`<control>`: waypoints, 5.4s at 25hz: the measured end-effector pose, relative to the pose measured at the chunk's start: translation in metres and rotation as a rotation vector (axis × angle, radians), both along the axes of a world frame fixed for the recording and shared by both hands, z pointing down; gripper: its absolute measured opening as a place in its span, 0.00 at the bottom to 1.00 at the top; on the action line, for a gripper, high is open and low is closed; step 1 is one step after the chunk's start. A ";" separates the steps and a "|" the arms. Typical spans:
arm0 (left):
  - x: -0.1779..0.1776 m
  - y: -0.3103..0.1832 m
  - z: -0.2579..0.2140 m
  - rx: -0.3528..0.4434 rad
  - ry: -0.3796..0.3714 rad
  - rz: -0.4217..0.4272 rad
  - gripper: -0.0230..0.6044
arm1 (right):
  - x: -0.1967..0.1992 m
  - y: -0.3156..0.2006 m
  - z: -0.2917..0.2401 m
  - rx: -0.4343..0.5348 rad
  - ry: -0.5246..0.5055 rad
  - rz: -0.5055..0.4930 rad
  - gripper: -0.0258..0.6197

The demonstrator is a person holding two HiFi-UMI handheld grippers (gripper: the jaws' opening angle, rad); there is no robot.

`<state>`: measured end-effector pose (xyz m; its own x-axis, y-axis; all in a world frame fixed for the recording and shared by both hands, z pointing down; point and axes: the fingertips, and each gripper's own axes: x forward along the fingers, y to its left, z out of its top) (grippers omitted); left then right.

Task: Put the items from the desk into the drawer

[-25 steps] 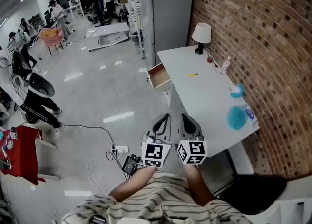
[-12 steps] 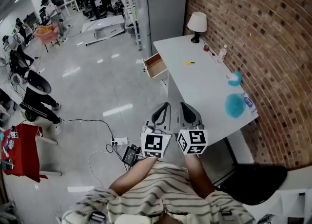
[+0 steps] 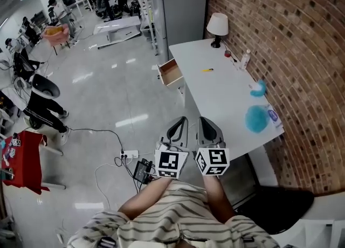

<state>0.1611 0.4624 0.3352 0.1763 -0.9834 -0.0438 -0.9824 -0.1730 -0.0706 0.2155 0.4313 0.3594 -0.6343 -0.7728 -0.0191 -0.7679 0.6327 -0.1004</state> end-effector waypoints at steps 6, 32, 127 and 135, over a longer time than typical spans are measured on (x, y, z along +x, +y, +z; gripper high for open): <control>0.020 0.004 0.005 -0.007 -0.021 -0.031 0.05 | 0.020 -0.006 0.013 -0.032 -0.027 -0.029 0.06; -0.063 -0.169 0.044 -0.035 -0.007 -0.034 0.05 | -0.056 -0.176 0.034 -0.046 -0.011 0.001 0.06; -0.120 -0.619 0.066 -0.167 -0.042 0.312 0.05 | -0.117 -0.638 0.175 -0.353 0.791 -0.115 0.06; -0.116 -0.618 0.074 -0.187 -0.041 0.328 0.05 | -0.112 -0.634 0.218 -0.289 1.117 -0.355 0.06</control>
